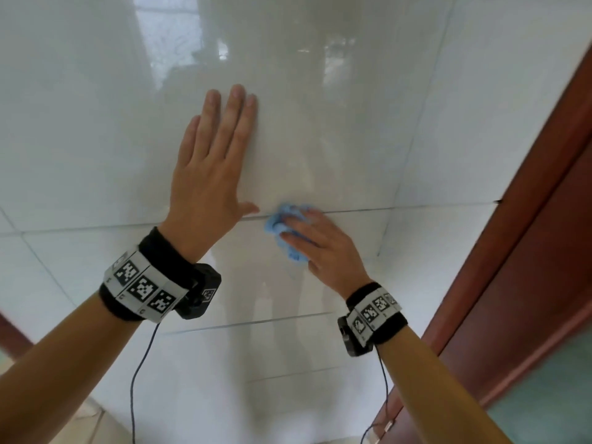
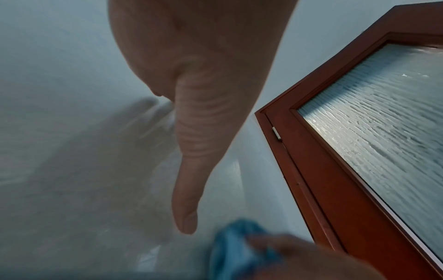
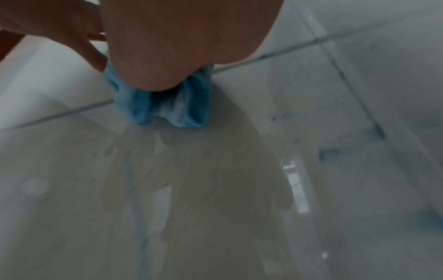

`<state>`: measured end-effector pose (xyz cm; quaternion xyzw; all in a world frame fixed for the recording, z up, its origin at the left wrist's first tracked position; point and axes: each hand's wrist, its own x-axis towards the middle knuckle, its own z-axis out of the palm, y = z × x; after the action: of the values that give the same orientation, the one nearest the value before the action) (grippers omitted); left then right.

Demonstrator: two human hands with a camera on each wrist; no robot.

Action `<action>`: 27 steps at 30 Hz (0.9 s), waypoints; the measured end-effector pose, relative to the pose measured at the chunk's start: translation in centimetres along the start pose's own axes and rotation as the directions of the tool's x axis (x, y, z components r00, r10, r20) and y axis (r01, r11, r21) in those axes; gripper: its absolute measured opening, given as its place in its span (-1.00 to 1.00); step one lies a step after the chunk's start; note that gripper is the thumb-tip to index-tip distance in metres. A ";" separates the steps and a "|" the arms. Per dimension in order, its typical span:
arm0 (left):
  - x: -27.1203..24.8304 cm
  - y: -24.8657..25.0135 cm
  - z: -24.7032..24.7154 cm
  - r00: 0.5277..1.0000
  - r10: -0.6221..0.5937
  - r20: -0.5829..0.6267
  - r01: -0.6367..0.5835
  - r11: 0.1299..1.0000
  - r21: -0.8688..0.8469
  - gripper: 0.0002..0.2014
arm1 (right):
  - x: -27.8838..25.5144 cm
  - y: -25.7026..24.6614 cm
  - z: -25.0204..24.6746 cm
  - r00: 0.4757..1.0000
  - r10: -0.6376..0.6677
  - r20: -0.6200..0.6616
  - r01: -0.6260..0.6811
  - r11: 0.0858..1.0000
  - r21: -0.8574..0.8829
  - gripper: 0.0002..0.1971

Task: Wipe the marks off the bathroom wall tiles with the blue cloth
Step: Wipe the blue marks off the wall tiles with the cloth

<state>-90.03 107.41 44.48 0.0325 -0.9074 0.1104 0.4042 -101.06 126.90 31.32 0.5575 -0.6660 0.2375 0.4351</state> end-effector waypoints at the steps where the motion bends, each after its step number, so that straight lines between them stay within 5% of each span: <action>1: 0.3 0.5 -0.3 1.000 0.019 -0.004 -0.019 1.000 -0.003 0.57 | 0.5 0.9 -1.3 0.994 0.068 -0.081 -0.066 0.998 0.023 -0.68; 3: 1.2 1.7 -0.7 0.999 0.039 -0.022 -0.040 0.999 -0.018 0.54 | 2.0 3.7 -4.5 0.933 0.245 -0.262 -0.241 0.969 0.046 -0.72; 7: 3.3 3.9 -1.2 0.998 0.035 -0.055 -0.038 0.998 -0.046 0.51 | 5.7 10.1 -11.1 0.695 0.406 -0.593 -0.481 0.876 0.035 -0.63; 13: 5.1 5.3 -0.8 0.998 0.016 -0.066 -0.019 0.999 -0.044 0.49 | 8.6 13.5 -12.8 0.595 0.423 -0.683 -0.499 0.861 0.098 -0.59; 15: 5.2 5.3 -0.7 0.998 0.009 -0.063 -0.012 0.999 -0.037 0.49 | 7.6 12.0 -10.3 0.649 0.388 -0.654 -0.475 0.879 0.050 -0.61; 18: 5.2 5.5 -0.6 0.998 0.011 -0.060 -0.013 0.999 -0.032 0.49 | 3.5 9.3 -5.5 0.852 0.273 -0.447 -0.330 0.943 -0.053 -0.50; 20: 5.1 5.8 -0.6 0.999 0.013 -0.053 -0.014 1.000 -0.025 0.48 | 0.3 8.2 -3.4 0.938 0.159 -0.307 -0.189 0.979 -0.071 -0.50; 25: 4.6 6.4 -0.7 0.999 0.004 -0.043 -0.004 1.000 0.008 0.52 | -3.4 8.9 -4.5 0.992 -0.105 -0.069 0.096 0.989 -0.115 -0.68; 27: 4.4 6.6 -0.8 0.999 0.003 -0.037 -0.003 1.000 0.017 0.53 | -2.9 9.9 -6.6 0.996 -0.076 -0.056 0.069 0.991 -0.111 -0.66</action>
<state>-93.39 114.17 47.16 0.0326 -0.8988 0.1195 0.4205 -108.35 136.35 33.94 0.5494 -0.6437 0.2017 0.4931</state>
